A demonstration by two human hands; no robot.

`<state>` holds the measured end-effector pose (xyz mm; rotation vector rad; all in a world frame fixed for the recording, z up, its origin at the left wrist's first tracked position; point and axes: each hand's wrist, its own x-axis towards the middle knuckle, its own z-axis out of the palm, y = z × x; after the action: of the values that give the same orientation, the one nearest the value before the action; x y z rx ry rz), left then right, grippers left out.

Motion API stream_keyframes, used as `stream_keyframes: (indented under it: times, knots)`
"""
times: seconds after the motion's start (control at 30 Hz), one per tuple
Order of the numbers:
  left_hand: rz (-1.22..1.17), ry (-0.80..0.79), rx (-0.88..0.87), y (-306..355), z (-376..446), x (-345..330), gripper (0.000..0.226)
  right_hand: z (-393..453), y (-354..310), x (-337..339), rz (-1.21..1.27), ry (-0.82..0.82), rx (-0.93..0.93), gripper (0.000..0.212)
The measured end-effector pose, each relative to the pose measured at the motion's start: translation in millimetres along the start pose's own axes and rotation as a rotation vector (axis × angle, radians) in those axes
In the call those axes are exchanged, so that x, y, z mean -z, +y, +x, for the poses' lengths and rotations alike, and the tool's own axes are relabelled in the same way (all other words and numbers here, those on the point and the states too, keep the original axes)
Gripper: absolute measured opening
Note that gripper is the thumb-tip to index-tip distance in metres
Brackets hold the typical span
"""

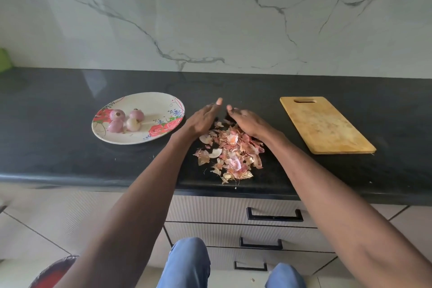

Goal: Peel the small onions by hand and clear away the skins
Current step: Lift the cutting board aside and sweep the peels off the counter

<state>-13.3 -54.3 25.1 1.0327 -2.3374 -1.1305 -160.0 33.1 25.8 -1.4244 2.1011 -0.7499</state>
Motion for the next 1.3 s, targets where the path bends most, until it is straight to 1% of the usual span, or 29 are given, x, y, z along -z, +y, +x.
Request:
stream_keyframes:
  times: [0.07, 0.17, 0.2, 0.27, 0.3, 0.37, 0.4, 0.43, 0.47, 0.53, 0.57, 0.6, 0.63, 0.7, 0.73, 0.8, 0.87, 0.97, 1.03, 1.07, 1.1, 1.17, 1.2, 1.27, 1.3]
  knots:
    - [0.04, -0.056, -0.011, 2, 2, 1, 0.072, 1, -2, -1, 0.011, -0.003, -0.005, 0.072]
    - [0.02, -0.083, -0.051, -6, -4, 2, 0.068, -5, 1, -1, 0.064, -0.001, -0.003, 0.069]
    - [-0.005, -0.083, -0.066, -10, -7, 2, 0.07, -9, 3, -1, 0.07, 0.004, 0.0, 0.073]
    - [-0.062, -0.08, -0.086, -17, -16, 1, 0.08, -19, 9, -2, 0.074, 0.002, 0.013, 0.081]
    - [-0.093, -0.078, -0.095, -20, -20, 1, 0.083, -25, 10, -2, 0.082, -0.002, 0.031, 0.078]
    - [-0.149, -0.078, -0.115, -24, -30, -1, 0.083, -39, 12, -4, 0.135, -0.015, 0.075, 0.064]
    - [-0.183, -0.068, -0.123, -25, -34, -1, 0.081, -43, 12, -3, 0.158, -0.025, 0.089, 0.062]
    - [-0.241, -0.038, -0.144, -25, -40, -2, 0.079, -49, 11, -4, 0.169, -0.038, 0.098, 0.064]
    - [-0.317, 0.016, -0.156, -25, -43, -1, 0.076, -54, 11, -3, 0.18, -0.053, 0.113, 0.072]
    - [-0.447, 0.165, -0.145, -25, -52, 0, 0.066, -62, 13, -1, 0.196, -0.07, 0.146, 0.098]
    - [-0.443, 0.232, -0.124, -25, -55, 1, 0.062, -65, 17, 1, 0.194, -0.067, 0.151, 0.108]
    - [-0.389, 0.252, -0.102, -24, -57, 4, 0.062, -70, 18, 4, 0.182, -0.064, 0.152, 0.117]
    - [-0.306, 0.22, -0.079, -23, -58, 4, 0.066, -77, 20, 6, 0.151, -0.072, 0.145, 0.127]
    - [-0.158, 0.089, -0.023, -15, -60, 2, 0.078, -89, 25, 5, 0.043, -0.114, 0.158, 0.149]
    - [-0.107, 0.044, -0.007, -10, -62, -1, 0.081, -93, 27, 2, -0.012, -0.141, 0.171, 0.152]
    - [-0.064, 0.018, -0.008, -1, -66, -8, 0.08, -94, 29, -8, -0.126, -0.131, 0.221, 0.145]
    - [-0.123, 0.021, -0.027, 1, -71, -14, 0.073, -88, 29, -19, -0.256, -0.058, 0.246, 0.14]
    - [-0.314, 0.041, -0.026, 0, -76, -17, 0.057, -76, 19, -32, -0.303, 0.04, 0.254, 0.14]
    - [-0.452, 0.075, -0.03, -1, -78, -15, 0.045, -68, 11, -37, -0.327, 0.068, 0.247, 0.139]
    - [-0.512, 0.084, -0.025, -3, -78, -14, 0.042, -64, 8, -38, -0.335, 0.071, 0.241, 0.138]
    - [-0.554, 0.084, -0.012, -3, -77, -13, 0.049, -60, 6, -39, -0.345, 0.066, 0.241, 0.135]
    - [-0.577, 0.065, 0.031, -4, -75, -11, 0.073, -51, 2, -39, -0.389, 0.038, 0.272, 0.129]
    - [-0.611, 0.05, 0.032, -1, -76, -11, 0.077, -47, 1, -40, -0.409, 0.02, 0.29, 0.126]
    - [-0.717, 0.055, 0.021, 4, -75, -11, 0.077, -41, -1, -44, -0.412, -0.013, 0.322, 0.117]
    - [-0.754, 0.043, 0.05, 2, -72, -13, 0.078, -40, -2, -45, -0.403, -0.011, 0.343, 0.11]
